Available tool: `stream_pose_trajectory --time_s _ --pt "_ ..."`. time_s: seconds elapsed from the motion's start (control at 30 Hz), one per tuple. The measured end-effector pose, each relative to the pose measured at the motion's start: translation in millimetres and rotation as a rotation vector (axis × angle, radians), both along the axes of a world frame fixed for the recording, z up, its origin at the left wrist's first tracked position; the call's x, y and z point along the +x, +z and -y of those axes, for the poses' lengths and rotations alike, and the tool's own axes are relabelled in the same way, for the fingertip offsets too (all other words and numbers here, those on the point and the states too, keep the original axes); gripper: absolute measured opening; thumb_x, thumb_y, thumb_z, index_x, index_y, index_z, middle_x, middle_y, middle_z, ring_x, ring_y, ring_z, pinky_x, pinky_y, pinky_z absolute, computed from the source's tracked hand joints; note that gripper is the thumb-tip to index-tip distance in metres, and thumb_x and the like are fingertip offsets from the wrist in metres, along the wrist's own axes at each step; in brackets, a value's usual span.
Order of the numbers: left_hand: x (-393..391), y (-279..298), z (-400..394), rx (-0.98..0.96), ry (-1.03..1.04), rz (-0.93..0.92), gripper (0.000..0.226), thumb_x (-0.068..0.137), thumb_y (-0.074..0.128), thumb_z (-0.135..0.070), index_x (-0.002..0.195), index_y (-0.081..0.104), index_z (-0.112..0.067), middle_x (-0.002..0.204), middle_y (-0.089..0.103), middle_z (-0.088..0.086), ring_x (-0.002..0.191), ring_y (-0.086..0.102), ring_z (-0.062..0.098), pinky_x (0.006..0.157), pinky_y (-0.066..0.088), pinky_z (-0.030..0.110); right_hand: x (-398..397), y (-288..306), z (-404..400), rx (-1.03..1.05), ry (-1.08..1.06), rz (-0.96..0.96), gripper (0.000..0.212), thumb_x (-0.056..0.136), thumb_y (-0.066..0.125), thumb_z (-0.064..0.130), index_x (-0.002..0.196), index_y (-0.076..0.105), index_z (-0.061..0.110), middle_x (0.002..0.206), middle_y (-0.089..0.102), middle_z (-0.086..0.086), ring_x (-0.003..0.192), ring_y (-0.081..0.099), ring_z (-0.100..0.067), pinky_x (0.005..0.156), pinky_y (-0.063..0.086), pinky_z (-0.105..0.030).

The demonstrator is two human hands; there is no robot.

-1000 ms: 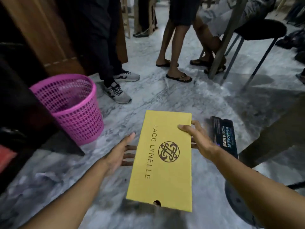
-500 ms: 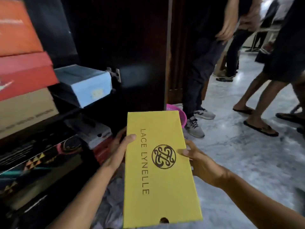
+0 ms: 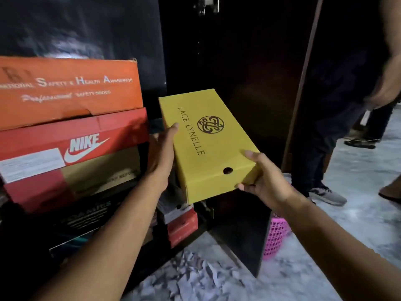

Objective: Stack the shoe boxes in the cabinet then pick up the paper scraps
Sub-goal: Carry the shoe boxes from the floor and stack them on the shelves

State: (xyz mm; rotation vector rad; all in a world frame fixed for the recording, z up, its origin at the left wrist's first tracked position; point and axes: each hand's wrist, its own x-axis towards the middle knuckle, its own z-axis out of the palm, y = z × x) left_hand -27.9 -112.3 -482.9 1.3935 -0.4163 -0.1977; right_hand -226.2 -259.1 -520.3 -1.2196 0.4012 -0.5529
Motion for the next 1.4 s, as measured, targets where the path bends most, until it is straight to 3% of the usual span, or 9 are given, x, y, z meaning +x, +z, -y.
stream_pose_trajectory --time_s 0.17,0.33,0.5,0.63,0.77,0.87,1.0,1.17,1.4 --pt "5 -5 -8 0.023 -0.004 0.133 0.047 0.096 0.061 -0.049 0.133 0.05 -0.024 0.114 0.057 -0.015 0.095 0.05 -0.008 0.073 0.037 0.018 85 51 15 0.018 -0.102 -0.049 0.037 0.086 0.073 0.051 0.115 0.07 0.028 0.123 0.048 -0.007 0.104 0.053 -0.029 0.074 0.06 -0.038" --pt "23 -7 -3 0.089 -0.042 0.203 0.062 0.084 0.068 -0.055 0.137 0.049 -0.03 0.142 0.055 -0.005 0.123 0.055 0.012 0.082 0.04 0.02 161 61 34 0.041 -0.176 0.037 0.067 0.085 0.075 0.041 0.141 0.049 0.015 0.136 0.054 -0.01 0.119 0.059 -0.029 0.08 0.064 -0.04" --pt "33 -5 6 0.192 -0.03 0.22 0.063 0.09 0.065 -0.046 0.148 0.044 -0.031 0.156 0.041 -0.005 0.138 0.043 0.014 0.097 0.032 0.028 206 42 33 -0.259 -0.206 -0.121 0.087 0.071 0.071 0.043 0.149 0.035 0.024 0.138 0.056 -0.003 0.122 0.058 -0.026 0.108 0.051 -0.05" --pt "41 -10 5 0.282 -0.014 0.212 0.06 0.093 0.061 -0.043 0.15 0.042 -0.033 0.159 0.037 -0.005 0.135 0.043 0.015 0.096 0.032 0.031 217 29 33 -0.479 -0.116 -0.324 0.088 0.091 0.064 0.039 0.165 0.018 0.028 0.153 0.038 -0.001 0.136 0.045 -0.027 0.116 0.043 -0.05" --pt "38 -23 3 0.285 0.04 0.257 0.05 0.094 0.062 -0.04 0.141 0.05 -0.029 0.147 0.045 -0.006 0.126 0.048 0.014 0.093 0.033 0.029 208 16 36 -0.573 -0.118 -0.329 0.069 0.083 0.064 0.041 0.148 0.05 0.021 0.133 0.055 -0.001 0.122 0.054 -0.025 0.11 0.048 -0.046" --pt "23 -42 8 0.256 0.083 0.285 0.035 0.092 0.066 -0.034 0.124 0.06 -0.021 0.128 0.06 -0.004 0.096 0.059 0.005 0.079 0.039 0.024 180 3 33 -0.638 -0.174 -0.283 0.072 0.064 0.063 0.054 0.128 0.066 0.021 0.12 0.071 -0.006 0.109 0.067 -0.024 0.1 0.054 -0.04" --pt "-15 -70 26 0.24 0.003 0.276 0.025 0.09 0.07 -0.021 0.115 0.067 -0.018 0.104 0.07 0.0 0.087 0.065 0.007 0.069 0.042 0.007 104 -20 17 -0.697 -0.185 -0.222 0.039 0.086 0.071 0.033 0.123 0.067 0.022 0.089 0.069 0.008 0.091 0.065 -0.015 0.089 0.051 -0.035" --pt "-87 -118 64 0.323 -0.238 0.279 0.029 0.074 0.066 -0.042 0.101 0.071 -0.033 0.092 0.074 -0.005 0.091 0.072 0.015 0.082 0.054 0.029 -20 -70 27 -0.667 -0.157 -0.224 0.026 0.08 0.065 0.03 0.105 0.066 0.029 0.097 0.074 -0.007 0.082 0.067 -0.011 0.083 0.054 -0.027" --pt "-235 -206 143 0.41 -0.561 0.223 0.011 0.081 0.07 -0.026 0.092 0.072 -0.025 0.09 0.074 0.0 0.086 0.072 0.022 0.081 0.053 0.033 -236 -167 68 -0.539 -0.434 -0.488 0.017 0.096 0.067 0.008 0.106 0.07 0.021 0.09 0.071 0.0 0.077 0.063 -0.005 0.08 0.05 -0.021"
